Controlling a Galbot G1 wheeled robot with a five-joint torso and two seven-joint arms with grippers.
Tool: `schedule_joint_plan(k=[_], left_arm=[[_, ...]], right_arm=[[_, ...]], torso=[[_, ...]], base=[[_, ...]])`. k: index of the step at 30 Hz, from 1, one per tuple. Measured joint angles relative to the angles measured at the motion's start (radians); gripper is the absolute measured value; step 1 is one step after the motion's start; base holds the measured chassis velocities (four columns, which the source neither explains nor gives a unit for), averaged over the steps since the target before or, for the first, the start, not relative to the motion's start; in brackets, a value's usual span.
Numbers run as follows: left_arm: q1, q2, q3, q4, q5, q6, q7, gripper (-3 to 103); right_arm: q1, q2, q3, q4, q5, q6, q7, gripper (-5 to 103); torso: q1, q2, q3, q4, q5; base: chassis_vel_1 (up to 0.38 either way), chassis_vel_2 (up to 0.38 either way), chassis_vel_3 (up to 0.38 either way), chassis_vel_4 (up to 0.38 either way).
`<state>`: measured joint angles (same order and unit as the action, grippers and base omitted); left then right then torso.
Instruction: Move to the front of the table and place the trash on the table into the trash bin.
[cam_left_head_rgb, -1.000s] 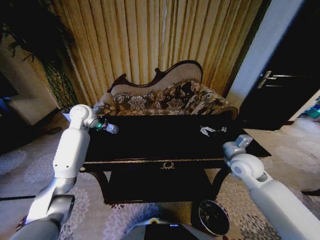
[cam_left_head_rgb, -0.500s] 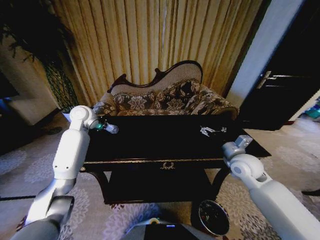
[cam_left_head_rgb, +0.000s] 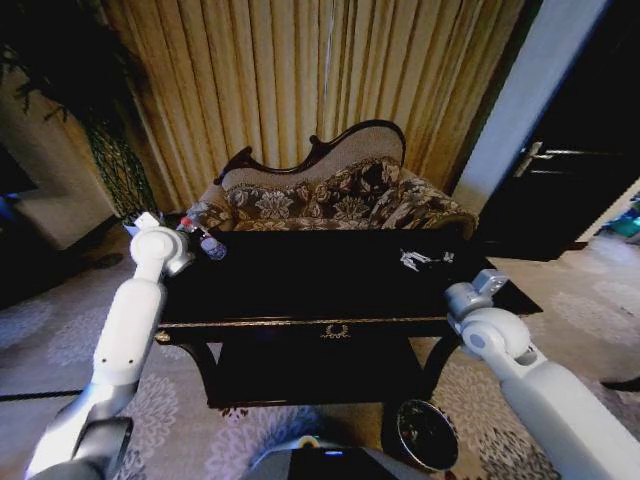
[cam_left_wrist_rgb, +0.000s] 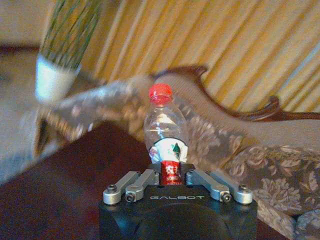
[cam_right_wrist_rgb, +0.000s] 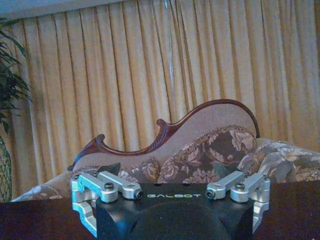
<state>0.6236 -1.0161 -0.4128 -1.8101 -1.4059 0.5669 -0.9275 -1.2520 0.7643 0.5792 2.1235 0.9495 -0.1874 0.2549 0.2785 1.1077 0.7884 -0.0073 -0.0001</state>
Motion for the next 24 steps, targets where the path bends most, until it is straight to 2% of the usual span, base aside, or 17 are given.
schedule_joint_plan(k=[1, 3, 4, 6, 7, 9, 10, 11, 12, 14, 15, 16, 18, 19, 21, 22, 24], left_arm=[[0.000, 0.000, 0.000, 0.000, 0.000, 0.000, 0.000, 19], [0.059, 0.016, 0.005, -0.024, 0.206, -0.019, 0.163, 19], [0.059, 0.016, 0.005, -0.024, 0.206, -0.019, 0.163, 19], [0.096, 0.031, 0.003, -0.054, 0.334, -0.069, 0.291, 19], [0.096, 0.031, 0.003, -0.054, 0.334, -0.069, 0.291, 19], [0.138, 0.056, 0.000, -0.078, 0.491, -0.146, 0.445, 19], [0.138, 0.056, 0.000, -0.078, 0.491, -0.146, 0.445, 19], [0.161, 0.073, -0.002, -0.094, 0.563, -0.191, 0.515, 19], [0.172, 0.083, -0.003, -0.104, 0.590, -0.211, 0.548, 19], [0.181, 0.092, -0.003, -0.113, 0.606, -0.226, 0.574, 19], [0.196, 0.113, -0.008, -0.130, 0.628, -0.250, 0.627, 19], [0.196, 0.113, -0.008, -0.130, 0.628, -0.250, 0.627, 19], [0.224, 0.155, -0.017, -0.159, 0.650, -0.284, 0.712, 19], [0.224, 0.155, -0.017, -0.159, 0.650, -0.284, 0.712, 19], [0.247, 0.208, -0.027, -0.184, 0.658, -0.339, 0.786, 19], [0.247, 0.208, -0.027, -0.184, 0.658, -0.339, 0.786, 19], [0.255, 0.239, -0.029, -0.191, 0.659, -0.391, 0.849, 19]], right_arm=[[0.000, 0.000, 0.000, 0.000, 0.000, 0.000, 0.000, 100], [-0.014, -0.007, 0.016, 0.021, 0.014, 0.000, 0.000, 100], [-0.014, -0.007, 0.016, 0.021, 0.014, 0.000, 0.000, 100], [-0.021, -0.007, 0.023, 0.045, 0.030, 0.000, 0.002, 100], [-0.021, -0.007, 0.023, 0.045, 0.030, 0.000, 0.002, 100], [-0.025, -0.013, 0.016, 0.080, 0.055, 0.000, 0.009, 100], [-0.025, -0.013, 0.016, 0.080, 0.055, 0.000, 0.009, 100], [-0.026, -0.023, 0.003, 0.105, 0.073, -0.001, 0.019, 100], [-0.024, -0.030, -0.005, 0.119, 0.089, -0.002, 0.023, 100], [-0.020, -0.036, -0.012, 0.131, 0.105, -0.003, 0.027, 100], [-0.017, -0.049, -0.024, 0.151, 0.127, -0.005, 0.034, 100], [-0.017, -0.049, -0.024, 0.151, 0.127, -0.005, 0.034, 100], [-0.026, -0.078, -0.026, 0.171, 0.135, -0.006, 0.037, 100], [-0.026, -0.078, -0.026, 0.171, 0.135, -0.006, 0.037, 100], [-0.037, -0.118, -0.008, 0.199, 0.164, -0.006, 0.037, 100], [-0.037, -0.118, -0.008, 0.199, 0.164, -0.006, 0.037, 100], [-0.028, -0.145, -0.006, 0.228, 0.223, -0.006, 0.038, 100]], torso=[[0.000, 0.000, 0.000, 0.0000, 0.0000], [0.000, 0.000, 0.000, 0.0002, -0.0005], [0.000, 0.000, 0.000, 0.0002, -0.0005], [0.000, 0.000, 0.000, 0.0001, 0.0000], [0.000, 0.000, 0.000, 0.0001, 0.0000], [0.000, 0.000, 0.000, 0.0001, 0.0000], [0.000, 0.000, 0.000, 0.0001, 0.0000], [0.000, 0.000, 0.000, 0.0002, 0.0002], [0.000, 0.000, 0.000, 0.0003, 0.0000], [0.000, 0.000, 0.000, 0.0003, -0.0001], [0.000, 0.000, 0.000, 0.0002, -0.0002], [0.000, 0.000, 0.000, 0.0002, -0.0002], [0.000, 0.000, 0.000, 0.0003, -0.0001], [0.000, 0.000, 0.000, 0.0003, -0.0001], [0.000, 0.000, 0.000, 0.0001, 0.0001], [0.000, 0.000, 0.000, 0.0001, 0.0001], [0.000, 0.000, 0.000, 0.0001, 0.0001]], base=[[0.000, 0.000, 0.000, 0.000], [0.000, 0.000, 0.000, 0.000], [0.000, 0.000, 0.000, 0.000], [0.000, 0.000, 0.000, 0.000], [0.000, 0.000, 0.000, 0.000], [0.000, 0.000, 0.000, 0.000], [0.000, 0.000, 0.000, 0.000], [0.000, 0.000, 0.000, 0.000], [0.000, 0.000, 0.000, 0.000], [0.000, 0.000, 0.000, 0.000], [0.000, 0.000, 0.000, 0.000], [0.000, 0.000, 0.000, 0.000], [0.000, 0.000, 0.000, 0.000], [0.000, 0.000, 0.000, 0.000], [0.000, 0.000, 0.000, 0.000], [0.000, 0.000, 0.000, 0.000], [0.000, 0.000, 0.000, 0.000]])
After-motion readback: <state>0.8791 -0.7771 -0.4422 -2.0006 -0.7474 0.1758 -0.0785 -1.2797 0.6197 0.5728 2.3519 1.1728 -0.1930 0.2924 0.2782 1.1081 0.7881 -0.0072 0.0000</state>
